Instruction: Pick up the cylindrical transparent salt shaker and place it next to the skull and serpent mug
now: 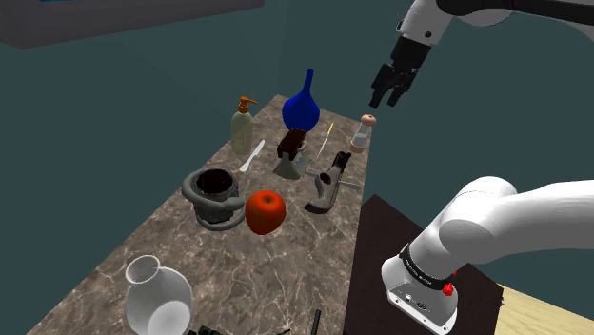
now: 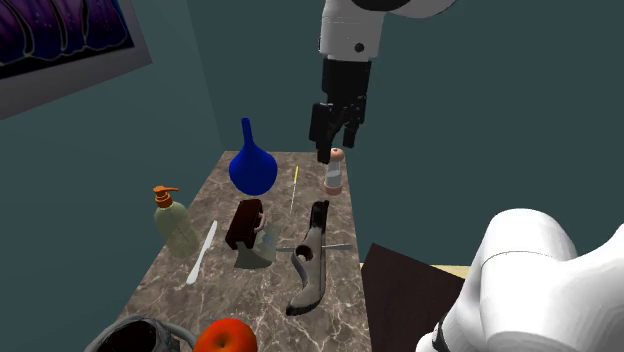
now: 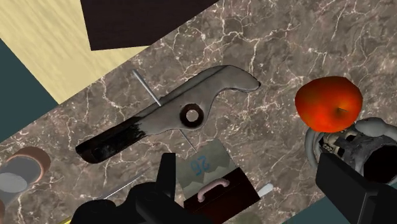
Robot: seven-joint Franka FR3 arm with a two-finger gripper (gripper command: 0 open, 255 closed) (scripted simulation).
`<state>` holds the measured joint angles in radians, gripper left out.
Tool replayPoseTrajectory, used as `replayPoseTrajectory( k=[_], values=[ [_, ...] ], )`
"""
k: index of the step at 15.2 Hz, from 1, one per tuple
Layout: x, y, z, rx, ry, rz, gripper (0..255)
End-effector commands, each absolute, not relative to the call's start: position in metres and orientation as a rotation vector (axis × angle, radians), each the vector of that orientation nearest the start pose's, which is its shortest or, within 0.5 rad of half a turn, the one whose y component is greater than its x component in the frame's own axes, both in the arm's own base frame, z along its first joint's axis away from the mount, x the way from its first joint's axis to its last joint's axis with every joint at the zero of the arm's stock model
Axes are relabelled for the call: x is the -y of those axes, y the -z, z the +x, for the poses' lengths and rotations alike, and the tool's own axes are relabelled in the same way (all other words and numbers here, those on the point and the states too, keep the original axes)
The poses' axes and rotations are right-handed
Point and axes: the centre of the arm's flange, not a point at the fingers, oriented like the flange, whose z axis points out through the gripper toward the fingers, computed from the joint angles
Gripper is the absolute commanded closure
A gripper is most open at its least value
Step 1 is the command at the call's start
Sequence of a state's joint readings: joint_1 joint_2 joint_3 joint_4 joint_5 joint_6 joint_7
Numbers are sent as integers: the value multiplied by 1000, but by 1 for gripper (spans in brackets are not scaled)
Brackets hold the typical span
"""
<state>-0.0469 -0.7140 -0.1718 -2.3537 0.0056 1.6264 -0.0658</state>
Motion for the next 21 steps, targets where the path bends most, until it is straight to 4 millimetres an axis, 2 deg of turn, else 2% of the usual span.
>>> replayPoseTrajectory(
  k=[1,21],
  values=[
    [105,-556,332,-168,-8,-3016,0],
    [332,-441,415,-199,-8,-2991,0]
  ],
)
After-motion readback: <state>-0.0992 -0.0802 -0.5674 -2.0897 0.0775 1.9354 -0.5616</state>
